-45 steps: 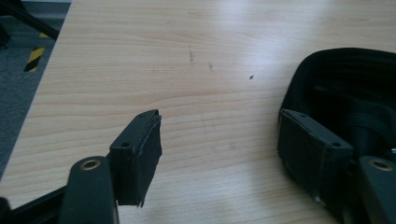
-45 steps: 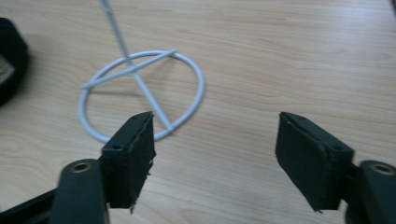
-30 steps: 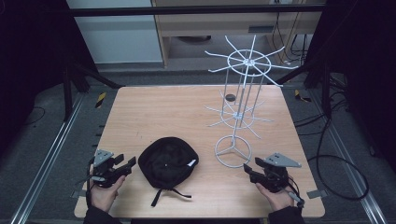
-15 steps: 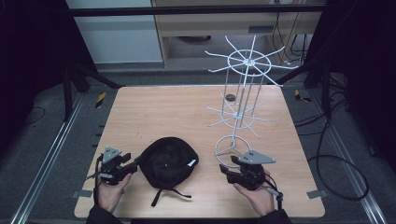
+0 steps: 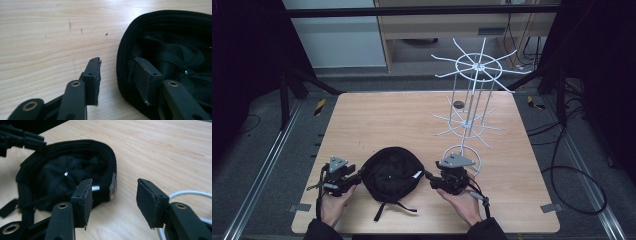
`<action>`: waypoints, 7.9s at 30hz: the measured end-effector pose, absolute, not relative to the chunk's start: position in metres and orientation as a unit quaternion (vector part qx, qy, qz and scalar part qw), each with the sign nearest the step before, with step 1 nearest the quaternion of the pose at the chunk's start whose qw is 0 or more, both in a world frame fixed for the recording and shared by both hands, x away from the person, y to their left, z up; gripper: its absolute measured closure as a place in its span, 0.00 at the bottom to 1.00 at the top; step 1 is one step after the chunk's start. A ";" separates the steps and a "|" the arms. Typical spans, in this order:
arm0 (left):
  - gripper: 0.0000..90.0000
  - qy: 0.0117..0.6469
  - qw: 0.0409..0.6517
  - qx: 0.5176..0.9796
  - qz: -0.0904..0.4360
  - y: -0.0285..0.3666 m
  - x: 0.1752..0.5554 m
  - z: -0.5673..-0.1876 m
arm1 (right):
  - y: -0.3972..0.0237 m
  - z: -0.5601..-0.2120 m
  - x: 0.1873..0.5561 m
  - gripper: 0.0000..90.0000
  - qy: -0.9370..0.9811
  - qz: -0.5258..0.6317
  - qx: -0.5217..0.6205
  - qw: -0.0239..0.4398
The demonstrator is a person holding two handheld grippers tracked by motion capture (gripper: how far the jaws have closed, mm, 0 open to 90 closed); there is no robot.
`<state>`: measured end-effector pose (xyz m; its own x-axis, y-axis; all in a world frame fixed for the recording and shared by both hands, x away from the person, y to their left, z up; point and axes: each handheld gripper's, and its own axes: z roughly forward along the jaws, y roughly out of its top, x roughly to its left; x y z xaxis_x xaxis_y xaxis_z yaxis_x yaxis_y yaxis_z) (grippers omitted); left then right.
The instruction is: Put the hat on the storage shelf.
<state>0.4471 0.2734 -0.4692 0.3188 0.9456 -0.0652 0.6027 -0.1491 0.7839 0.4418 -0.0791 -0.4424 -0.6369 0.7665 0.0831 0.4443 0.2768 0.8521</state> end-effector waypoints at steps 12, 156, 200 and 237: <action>0.80 0.529 0.349 0.745 0.207 0.269 0.451 -0.477 | -0.045 -0.462 0.468 0.57 0.791 0.427 0.409 0.158; 0.65 0.445 0.560 0.689 0.116 0.228 0.437 -0.412 | -0.015 -0.411 0.406 0.61 0.805 0.532 0.190 0.181; 0.80 0.387 0.589 0.699 0.122 0.232 0.421 -0.396 | -0.038 -0.415 0.426 0.98 0.804 0.504 0.240 0.203; 0.46 0.491 0.432 0.716 0.242 0.294 0.420 -0.435 | 0.011 -0.428 0.425 0.67 0.798 0.511 0.242 0.207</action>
